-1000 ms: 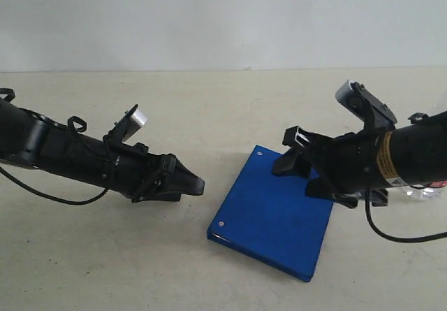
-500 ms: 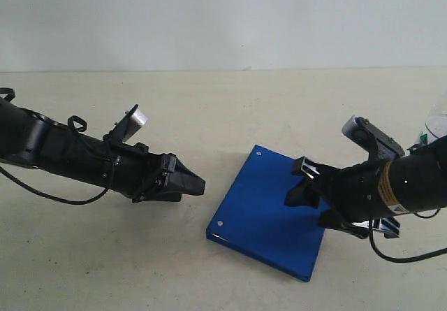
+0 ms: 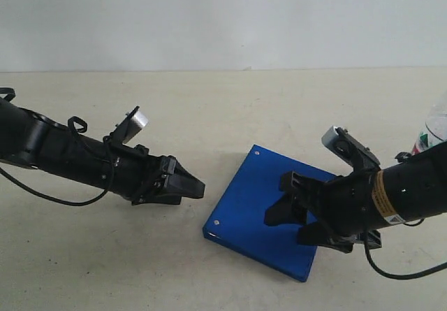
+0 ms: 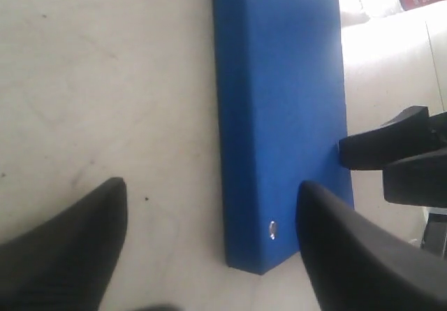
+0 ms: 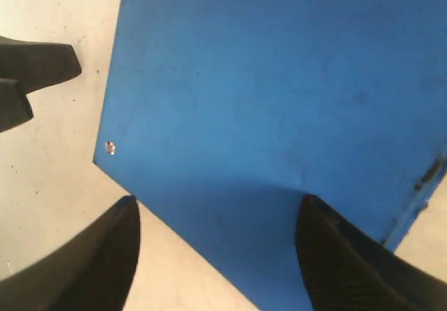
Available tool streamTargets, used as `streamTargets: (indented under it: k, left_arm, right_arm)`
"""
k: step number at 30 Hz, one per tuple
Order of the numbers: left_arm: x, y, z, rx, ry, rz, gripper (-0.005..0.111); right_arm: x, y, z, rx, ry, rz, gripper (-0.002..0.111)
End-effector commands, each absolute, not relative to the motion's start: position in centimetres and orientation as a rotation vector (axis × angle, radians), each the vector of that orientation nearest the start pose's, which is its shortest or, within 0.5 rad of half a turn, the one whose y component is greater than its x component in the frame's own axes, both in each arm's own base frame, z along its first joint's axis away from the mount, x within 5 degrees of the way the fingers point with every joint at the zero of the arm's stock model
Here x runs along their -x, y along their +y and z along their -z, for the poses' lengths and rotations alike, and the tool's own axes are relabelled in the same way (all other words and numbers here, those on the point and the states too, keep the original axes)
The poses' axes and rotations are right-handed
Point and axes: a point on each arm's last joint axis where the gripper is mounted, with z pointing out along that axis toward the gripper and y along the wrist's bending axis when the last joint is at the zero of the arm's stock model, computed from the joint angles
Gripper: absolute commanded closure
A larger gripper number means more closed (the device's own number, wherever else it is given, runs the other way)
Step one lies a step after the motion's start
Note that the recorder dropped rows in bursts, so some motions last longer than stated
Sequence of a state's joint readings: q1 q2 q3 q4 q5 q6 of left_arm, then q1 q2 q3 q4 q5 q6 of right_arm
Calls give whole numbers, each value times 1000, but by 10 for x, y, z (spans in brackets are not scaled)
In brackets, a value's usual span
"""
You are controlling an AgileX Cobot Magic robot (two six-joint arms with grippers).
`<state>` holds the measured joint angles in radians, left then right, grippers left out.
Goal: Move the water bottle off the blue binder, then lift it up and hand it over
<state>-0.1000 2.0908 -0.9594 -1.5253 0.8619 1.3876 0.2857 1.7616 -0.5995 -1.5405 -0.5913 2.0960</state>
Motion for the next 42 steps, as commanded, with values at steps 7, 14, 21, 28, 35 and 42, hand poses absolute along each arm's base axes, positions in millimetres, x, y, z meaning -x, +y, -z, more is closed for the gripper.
streamTargets:
  k: [7, 14, 21, 28, 35, 42]
  left_arm:
    - [-335, -105, -90, -309, 2527, 1217, 42]
    - [-334, -105, -90, -324, 2538, 1214, 42]
    - [-334, -105, -90, -316, 2542, 1216, 42]
    - [-334, -105, -89, -317, 2542, 1213, 42]
    - [-334, -105, -89, -317, 2543, 1210, 42]
    - [-335, -105, -90, -317, 2524, 1204, 42]
  right_arm:
    - [-237, 123, -137, -24, 2674, -1022, 49]
    - [-226, 118, -149, 79, 2646, -978, 49]
    - [-207, 100, -124, -56, 2736, -783, 49]
    - [-207, 92, -118, -226, 2727, -695, 49]
    - [-211, 95, -113, -337, 2720, -750, 49]
    - [-230, 103, -114, -303, 2696, -785, 49]
